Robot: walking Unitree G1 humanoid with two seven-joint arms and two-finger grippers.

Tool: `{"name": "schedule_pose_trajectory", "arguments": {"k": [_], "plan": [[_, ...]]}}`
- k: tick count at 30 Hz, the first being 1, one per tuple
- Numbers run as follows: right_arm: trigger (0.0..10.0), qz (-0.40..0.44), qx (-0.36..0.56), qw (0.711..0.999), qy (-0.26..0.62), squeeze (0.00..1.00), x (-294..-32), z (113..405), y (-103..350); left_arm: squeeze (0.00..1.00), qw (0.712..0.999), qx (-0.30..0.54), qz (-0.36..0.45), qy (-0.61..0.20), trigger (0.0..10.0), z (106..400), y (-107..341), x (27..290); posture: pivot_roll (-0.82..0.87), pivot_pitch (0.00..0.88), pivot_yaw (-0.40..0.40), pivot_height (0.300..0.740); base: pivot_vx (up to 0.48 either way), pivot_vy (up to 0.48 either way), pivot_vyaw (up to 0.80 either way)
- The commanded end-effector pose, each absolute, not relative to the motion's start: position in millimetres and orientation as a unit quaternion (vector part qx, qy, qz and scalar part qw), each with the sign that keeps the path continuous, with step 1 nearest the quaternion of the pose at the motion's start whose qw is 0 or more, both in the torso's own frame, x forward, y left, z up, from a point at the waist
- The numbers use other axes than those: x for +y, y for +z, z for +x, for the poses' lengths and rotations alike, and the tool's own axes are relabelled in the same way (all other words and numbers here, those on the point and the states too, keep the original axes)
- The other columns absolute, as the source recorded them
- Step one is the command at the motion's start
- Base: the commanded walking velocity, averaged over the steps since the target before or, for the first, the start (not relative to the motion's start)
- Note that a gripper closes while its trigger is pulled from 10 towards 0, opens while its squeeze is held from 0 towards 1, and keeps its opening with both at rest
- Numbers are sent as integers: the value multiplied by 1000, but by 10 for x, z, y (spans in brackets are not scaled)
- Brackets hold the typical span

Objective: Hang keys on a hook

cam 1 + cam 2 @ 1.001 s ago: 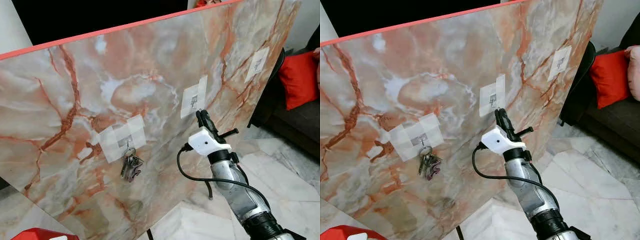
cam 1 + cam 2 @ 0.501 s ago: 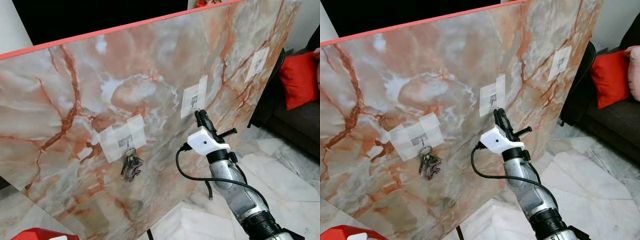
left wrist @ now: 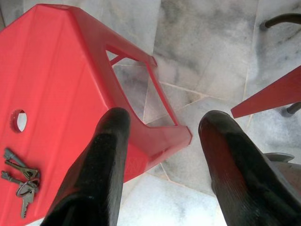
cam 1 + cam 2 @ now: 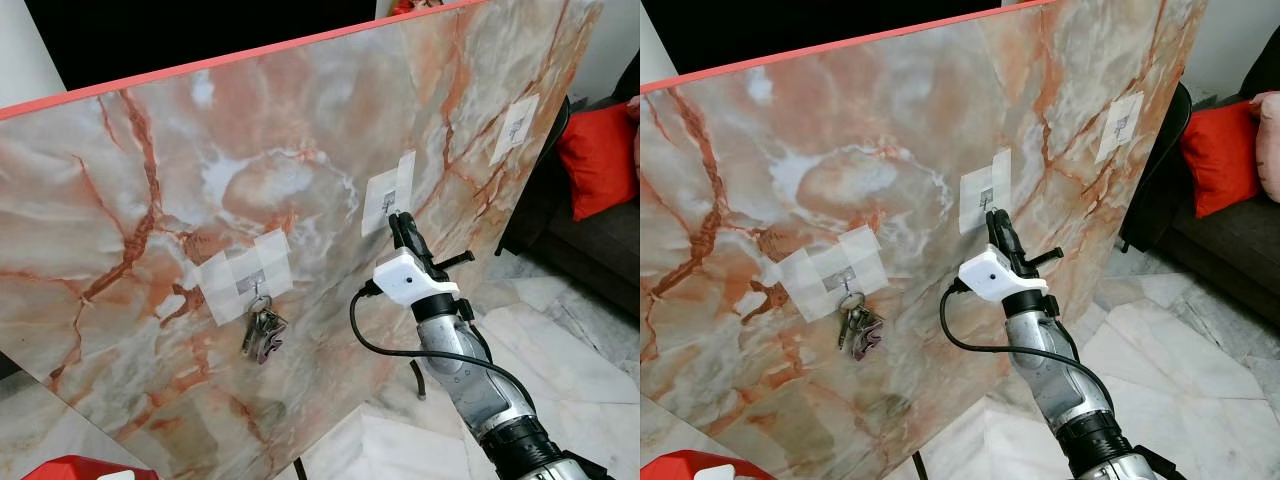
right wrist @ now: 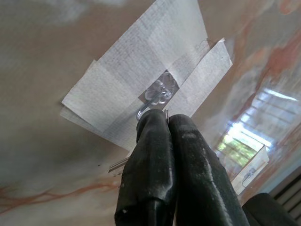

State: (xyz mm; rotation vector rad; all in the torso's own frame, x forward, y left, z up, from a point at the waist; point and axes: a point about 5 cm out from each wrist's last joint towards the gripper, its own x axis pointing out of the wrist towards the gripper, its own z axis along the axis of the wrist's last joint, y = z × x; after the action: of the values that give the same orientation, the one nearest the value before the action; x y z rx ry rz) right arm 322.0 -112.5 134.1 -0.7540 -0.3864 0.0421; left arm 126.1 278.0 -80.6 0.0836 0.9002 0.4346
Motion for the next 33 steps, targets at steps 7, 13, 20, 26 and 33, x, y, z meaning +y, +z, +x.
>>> {"name": "schedule_pose_trajectory", "arguments": {"k": [7,13,20,26,33], "plan": [[10000,-363,-190,912,33,0,-1077,3240,1358,0,875,436,37,208,10000,1241,-828,2743,37,0,-12,740,0,0,0],[10000,-363,-186,912,44,0,-1058,3245,1340,0,875,436,37,208,10000,1245,-830,2733,37,0,-12,740,0,0,0],[10000,-363,-182,912,51,0,-1047,3248,1325,0,874,437,37,208,10000,1245,-826,2746,37,0,-12,740,0,0,0],[10000,-366,-177,911,63,0,-1024,3248,1299,0,875,436,38,209,10000,1246,-817,2771,37,0,-11,740,0,0,0],[10000,-368,-168,912,73,0,-1010,3246,1262,0,875,436,38,209,10000,1241,-819,2769,37,0,-11,740,0,0,0]]}}
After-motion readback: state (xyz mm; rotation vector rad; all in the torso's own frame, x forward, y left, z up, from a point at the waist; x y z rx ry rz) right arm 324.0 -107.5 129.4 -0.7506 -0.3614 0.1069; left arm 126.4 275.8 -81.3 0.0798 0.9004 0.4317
